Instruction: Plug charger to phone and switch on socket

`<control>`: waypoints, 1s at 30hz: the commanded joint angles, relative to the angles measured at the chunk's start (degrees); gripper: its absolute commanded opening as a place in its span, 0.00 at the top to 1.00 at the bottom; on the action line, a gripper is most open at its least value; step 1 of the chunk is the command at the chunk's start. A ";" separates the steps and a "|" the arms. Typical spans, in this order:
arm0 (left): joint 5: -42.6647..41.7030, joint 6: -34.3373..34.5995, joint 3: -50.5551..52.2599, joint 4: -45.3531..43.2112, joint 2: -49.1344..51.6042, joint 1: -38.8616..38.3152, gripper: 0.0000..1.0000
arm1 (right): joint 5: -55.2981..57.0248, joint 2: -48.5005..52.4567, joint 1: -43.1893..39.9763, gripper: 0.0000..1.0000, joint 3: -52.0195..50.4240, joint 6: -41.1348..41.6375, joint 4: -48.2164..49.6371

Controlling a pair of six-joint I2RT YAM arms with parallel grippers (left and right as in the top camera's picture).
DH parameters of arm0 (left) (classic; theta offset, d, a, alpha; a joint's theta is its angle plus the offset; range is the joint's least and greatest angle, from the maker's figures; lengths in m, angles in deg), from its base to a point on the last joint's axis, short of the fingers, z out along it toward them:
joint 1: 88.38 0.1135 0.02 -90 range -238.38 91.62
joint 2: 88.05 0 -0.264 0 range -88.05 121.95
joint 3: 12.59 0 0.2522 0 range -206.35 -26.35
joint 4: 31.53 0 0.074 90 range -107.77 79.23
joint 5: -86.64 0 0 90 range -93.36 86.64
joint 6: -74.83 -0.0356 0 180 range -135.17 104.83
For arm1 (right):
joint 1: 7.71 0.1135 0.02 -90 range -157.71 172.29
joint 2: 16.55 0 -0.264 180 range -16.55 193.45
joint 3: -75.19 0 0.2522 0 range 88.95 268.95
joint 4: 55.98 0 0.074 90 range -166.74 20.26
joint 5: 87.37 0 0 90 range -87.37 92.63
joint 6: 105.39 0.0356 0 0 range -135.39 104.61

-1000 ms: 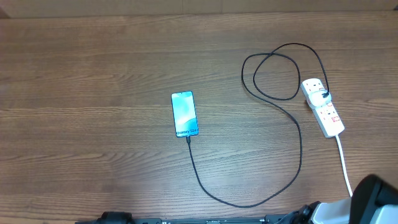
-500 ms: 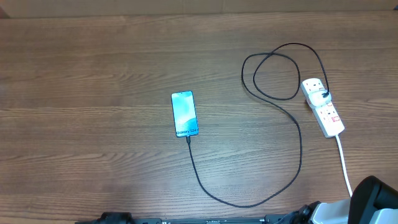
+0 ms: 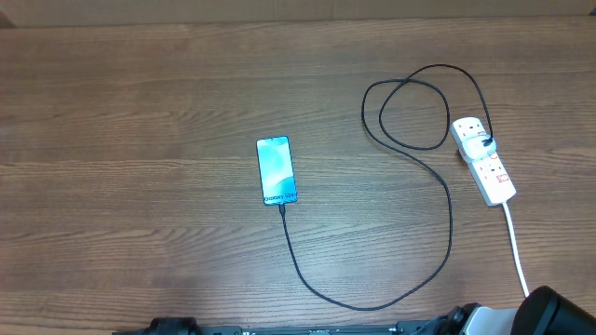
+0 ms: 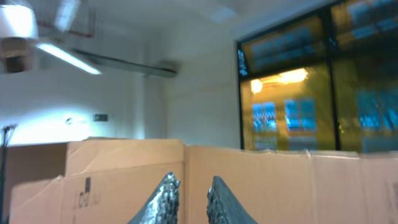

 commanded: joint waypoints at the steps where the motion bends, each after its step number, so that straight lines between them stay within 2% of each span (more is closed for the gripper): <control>1: 0.35 0.13 0.26 0.09 -0.26 0.48 0.01 | 0.83 -0.66 0.20 0.83 -0.17 -6.29 -9.66; 4: 0.35 0.15 0.26 0.09 -0.26 0.48 0.00 | 5.88 -3.34 0.20 0.78 -0.74 -9.73 -20.02; 8: 0.35 0.15 0.26 0.09 -0.26 0.46 0.00 | 8.02 -8.09 0.22 0.66 -5.25 -14.05 -26.56; 11: 0.35 0.15 0.26 0.09 -0.26 0.46 0.00 | 8.00 -12.70 0.20 0.53 -11.26 -15.23 -31.87; 14: 0.35 0.15 0.26 0.09 -0.26 0.46 0.00 | 8.00 -18.62 0.20 0.49 -20.11 -19.39 -36.50; 18: 0.35 0.15 0.26 0.09 -0.26 0.59 0.01 | 8.33 -27.74 1.16 0.41 -36.09 -24.22 -42.49; 22: 0.35 0.15 0.26 0.09 -0.26 0.63 0.00 | 9.99 -35.63 8.52 0.35 -53.70 -25.18 -42.84; 30: 0.35 0.15 0.26 0.09 -0.26 0.74 0.01 | 11.65 -53.13 15.41 0.29 -93.35 -27.26 -34.75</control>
